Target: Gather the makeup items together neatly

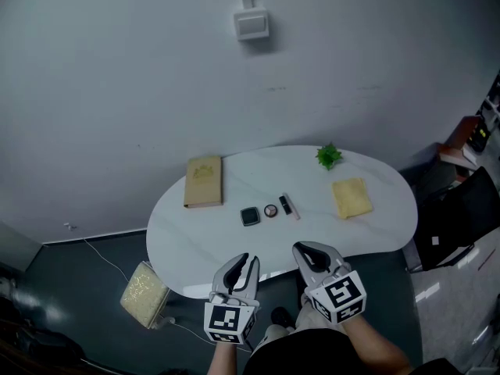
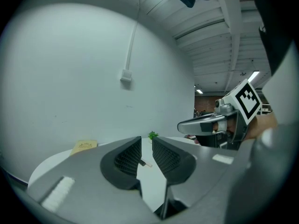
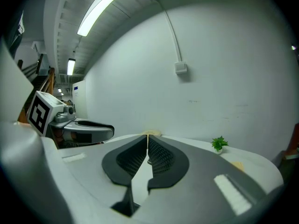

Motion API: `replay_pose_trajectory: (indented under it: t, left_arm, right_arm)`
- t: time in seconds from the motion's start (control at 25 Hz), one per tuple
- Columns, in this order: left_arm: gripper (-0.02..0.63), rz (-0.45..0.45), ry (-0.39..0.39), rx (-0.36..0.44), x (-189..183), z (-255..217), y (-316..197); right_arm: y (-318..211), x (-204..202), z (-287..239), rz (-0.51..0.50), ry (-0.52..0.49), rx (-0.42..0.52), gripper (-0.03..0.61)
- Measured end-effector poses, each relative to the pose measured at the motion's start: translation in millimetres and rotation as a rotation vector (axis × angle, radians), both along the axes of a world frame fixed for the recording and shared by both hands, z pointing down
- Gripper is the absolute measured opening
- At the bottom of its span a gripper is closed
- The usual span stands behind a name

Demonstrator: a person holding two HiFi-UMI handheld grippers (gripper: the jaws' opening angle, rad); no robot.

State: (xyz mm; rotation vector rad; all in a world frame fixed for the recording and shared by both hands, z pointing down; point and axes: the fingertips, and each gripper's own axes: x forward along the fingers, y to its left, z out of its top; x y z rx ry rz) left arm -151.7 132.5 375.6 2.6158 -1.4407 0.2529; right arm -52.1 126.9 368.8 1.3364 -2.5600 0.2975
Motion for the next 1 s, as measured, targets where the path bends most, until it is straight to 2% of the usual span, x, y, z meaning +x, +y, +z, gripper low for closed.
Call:
replay_pose_trajectory:
  t: [0.36, 1.0]
  left_arm:
    - [0.017, 0.001, 0.000, 0.019, -4, -7, 8]
    - [0.000, 0.006, 0.004, 0.018, -3, -9, 3]
  right_arm:
    - [13, -4, -5, -0.011, -0.011, 0.016, 0.012]
    - [12, -7, -9, -0.028, -0.028, 0.017, 0.009]
